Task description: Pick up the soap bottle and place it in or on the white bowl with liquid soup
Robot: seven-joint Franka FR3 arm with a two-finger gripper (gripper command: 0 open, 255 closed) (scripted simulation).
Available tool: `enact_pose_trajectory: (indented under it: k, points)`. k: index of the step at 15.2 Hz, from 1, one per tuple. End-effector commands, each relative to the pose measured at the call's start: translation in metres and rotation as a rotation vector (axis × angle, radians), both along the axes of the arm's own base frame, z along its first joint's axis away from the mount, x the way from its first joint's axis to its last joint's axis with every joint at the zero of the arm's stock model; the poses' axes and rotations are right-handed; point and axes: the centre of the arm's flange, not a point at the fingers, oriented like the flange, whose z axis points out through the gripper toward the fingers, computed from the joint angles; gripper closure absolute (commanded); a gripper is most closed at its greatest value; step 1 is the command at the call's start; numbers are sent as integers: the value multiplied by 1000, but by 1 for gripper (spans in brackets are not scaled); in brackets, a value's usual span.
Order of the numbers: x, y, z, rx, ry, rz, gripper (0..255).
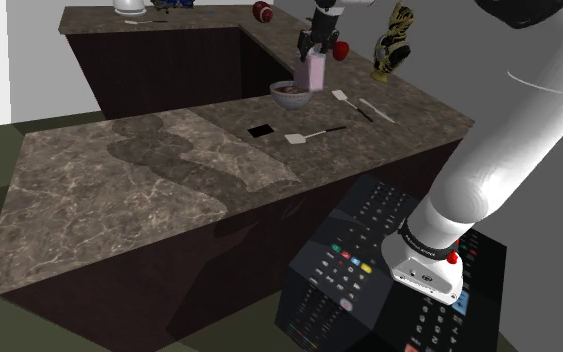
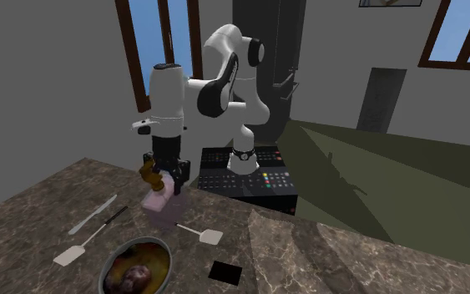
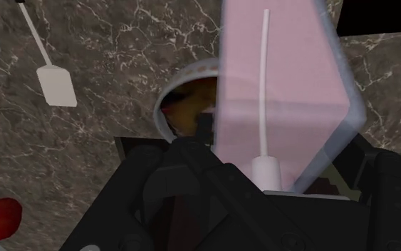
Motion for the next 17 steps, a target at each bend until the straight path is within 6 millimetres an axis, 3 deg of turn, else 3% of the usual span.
enact_pose_trajectory:
  k: [1,7,17]
  points:
    - [20,-15,0,0,0,1,255]
    - [88,-67,-1,0,0,1,255]
    - [88,-67,-54,0,0,1,255]
